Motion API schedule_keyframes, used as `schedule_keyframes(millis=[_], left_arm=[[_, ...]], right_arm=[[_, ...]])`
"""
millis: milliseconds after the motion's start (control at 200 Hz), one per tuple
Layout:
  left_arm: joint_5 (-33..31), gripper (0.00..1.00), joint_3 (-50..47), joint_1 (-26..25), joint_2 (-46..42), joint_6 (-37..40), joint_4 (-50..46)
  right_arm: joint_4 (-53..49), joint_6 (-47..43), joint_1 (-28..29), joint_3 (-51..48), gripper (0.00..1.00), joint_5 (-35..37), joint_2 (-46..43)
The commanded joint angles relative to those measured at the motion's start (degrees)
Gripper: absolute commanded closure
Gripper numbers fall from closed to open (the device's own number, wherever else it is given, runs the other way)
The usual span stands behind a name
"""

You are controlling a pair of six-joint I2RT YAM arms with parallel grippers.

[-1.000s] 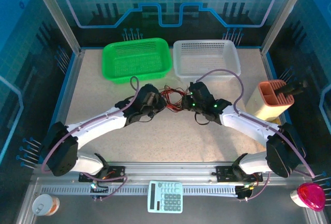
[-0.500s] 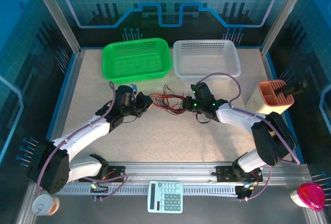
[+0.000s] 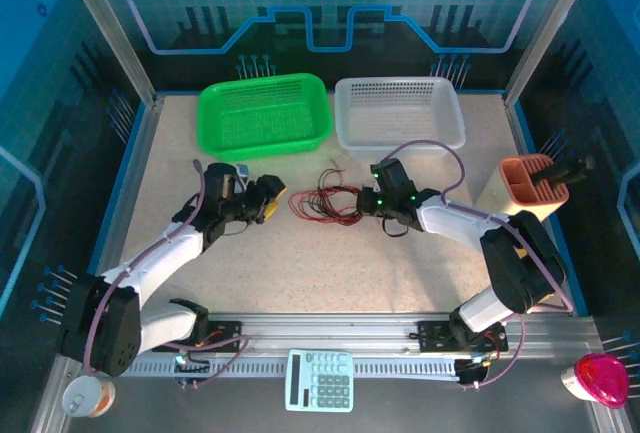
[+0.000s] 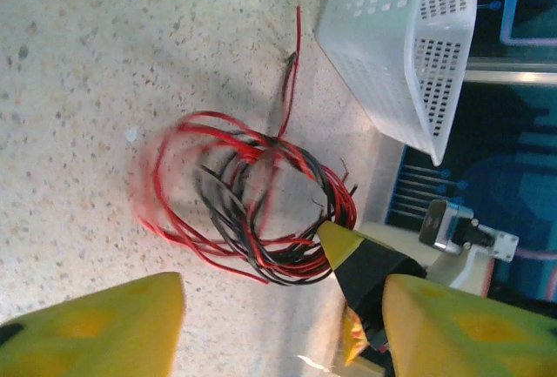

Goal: Untangle the cables

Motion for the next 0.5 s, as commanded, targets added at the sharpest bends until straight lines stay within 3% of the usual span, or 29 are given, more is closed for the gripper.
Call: schedule_keyframes(millis=[0,220,495], left_arm=[[-1.2,0.27,4.8,-2.6,0.4,6.2,-6.2],[-10.4,0.24,8.7,-11.7,2.2,8.3,-14.7],[-14.9,0.24,8.8,-17.3,8.9,4.3,-12.1]], right_arm=[[-2.6,-0.3,2.5,4.4,0.96,1.2,0.1],[-1.7,4.3,4.2,4.7,1.0,0.8,-0.6],[-1.7,8.5,6.2,4.9,1.0,1.8,-4.9]])
